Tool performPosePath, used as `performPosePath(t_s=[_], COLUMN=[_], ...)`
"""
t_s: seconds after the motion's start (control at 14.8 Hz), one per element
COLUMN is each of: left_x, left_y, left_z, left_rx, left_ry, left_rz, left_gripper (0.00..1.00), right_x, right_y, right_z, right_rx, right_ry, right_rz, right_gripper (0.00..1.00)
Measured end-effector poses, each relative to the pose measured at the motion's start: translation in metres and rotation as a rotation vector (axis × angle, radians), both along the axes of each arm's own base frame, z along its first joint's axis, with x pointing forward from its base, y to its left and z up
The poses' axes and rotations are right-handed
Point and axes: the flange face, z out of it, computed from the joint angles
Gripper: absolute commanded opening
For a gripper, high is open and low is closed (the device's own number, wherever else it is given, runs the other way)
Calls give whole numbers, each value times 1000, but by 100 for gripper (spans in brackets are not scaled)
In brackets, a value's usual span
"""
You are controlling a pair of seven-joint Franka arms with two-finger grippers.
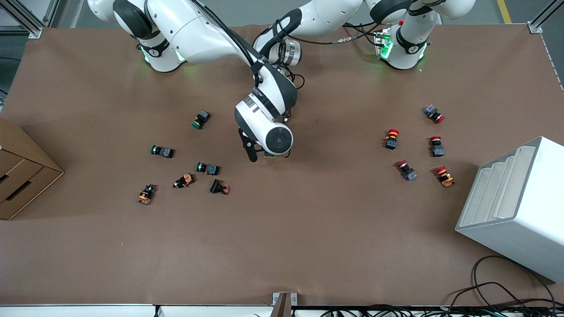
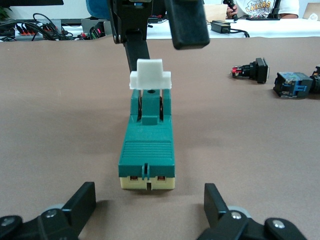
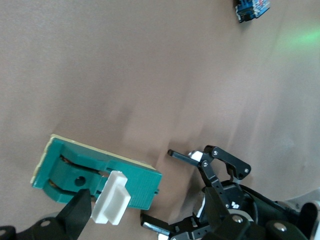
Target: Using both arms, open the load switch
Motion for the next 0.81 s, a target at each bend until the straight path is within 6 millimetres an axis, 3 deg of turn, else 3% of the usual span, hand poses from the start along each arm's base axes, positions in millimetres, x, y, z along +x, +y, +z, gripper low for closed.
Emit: performPosePath(t_s=[0.34, 0.81], left_x=[0, 0], left_y=[0, 0], left_z=[0, 0], left_rx=[0, 1], left_ry=[0, 0], left_rz=[0, -1], left_gripper=[97, 97], right_x=[-5, -22], right_y=[-1, 11], right_z=[11, 7], right_rx=[-14, -23], right_ry=[23, 33], right_rz=[11, 42], right_gripper=[100, 100])
